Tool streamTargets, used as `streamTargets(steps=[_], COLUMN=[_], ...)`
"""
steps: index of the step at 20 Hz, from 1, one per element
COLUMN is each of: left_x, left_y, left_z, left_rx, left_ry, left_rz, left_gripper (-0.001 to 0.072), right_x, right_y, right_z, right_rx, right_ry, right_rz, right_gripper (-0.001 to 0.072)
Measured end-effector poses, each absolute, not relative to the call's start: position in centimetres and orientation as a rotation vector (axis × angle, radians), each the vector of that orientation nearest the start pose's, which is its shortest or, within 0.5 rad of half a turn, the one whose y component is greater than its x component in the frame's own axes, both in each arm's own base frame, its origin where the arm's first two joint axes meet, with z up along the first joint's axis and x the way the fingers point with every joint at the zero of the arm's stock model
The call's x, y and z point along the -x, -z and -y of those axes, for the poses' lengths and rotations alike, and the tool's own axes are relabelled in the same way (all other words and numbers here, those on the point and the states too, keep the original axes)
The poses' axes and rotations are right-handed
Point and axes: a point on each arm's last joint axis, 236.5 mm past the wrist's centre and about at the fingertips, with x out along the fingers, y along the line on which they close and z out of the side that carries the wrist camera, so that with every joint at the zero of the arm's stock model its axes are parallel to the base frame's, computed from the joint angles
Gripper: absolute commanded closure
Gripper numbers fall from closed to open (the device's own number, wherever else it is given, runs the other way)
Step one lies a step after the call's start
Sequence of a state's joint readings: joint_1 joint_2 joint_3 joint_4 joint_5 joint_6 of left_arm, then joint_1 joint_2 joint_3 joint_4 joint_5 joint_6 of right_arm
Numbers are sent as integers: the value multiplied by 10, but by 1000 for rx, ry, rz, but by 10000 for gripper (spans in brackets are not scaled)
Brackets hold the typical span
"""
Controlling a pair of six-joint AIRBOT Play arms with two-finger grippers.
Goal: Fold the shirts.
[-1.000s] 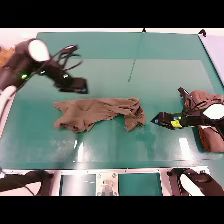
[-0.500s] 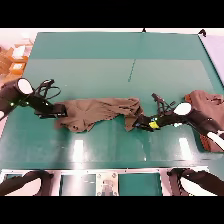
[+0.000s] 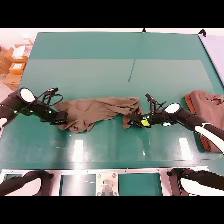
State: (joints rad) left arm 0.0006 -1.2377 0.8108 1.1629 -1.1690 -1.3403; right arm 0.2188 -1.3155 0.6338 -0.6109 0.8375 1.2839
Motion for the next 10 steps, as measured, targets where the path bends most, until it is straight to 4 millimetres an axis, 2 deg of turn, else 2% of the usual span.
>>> streamTargets(steps=[3, 5, 6, 8, 10], left_x=[-281, -288, -295, -317, -342], left_y=[68, 55, 43, 4, -48], left_z=[87, 85, 84, 83, 83], left_rx=[230, 203, 188, 156, 122], left_ry=[358, 364, 367, 371, 376], left_rz=[-1512, -1466, -1423, -1299, -1153], left_gripper=[685, 685, 686, 686, 686], right_x=[-291, -298, -304, -319, -338], right_y=[84, 67, 53, 17, -31], right_z=[-211, -210, -209, -201, -187], right_rx=[-662, -665, -669, -665, -656], right_ry=[-472, -511, -536, -579, -614], right_rz=[-1400, -1379, -1357, -1291, -1193], right_gripper=[697, 697, 697, 696, 696])
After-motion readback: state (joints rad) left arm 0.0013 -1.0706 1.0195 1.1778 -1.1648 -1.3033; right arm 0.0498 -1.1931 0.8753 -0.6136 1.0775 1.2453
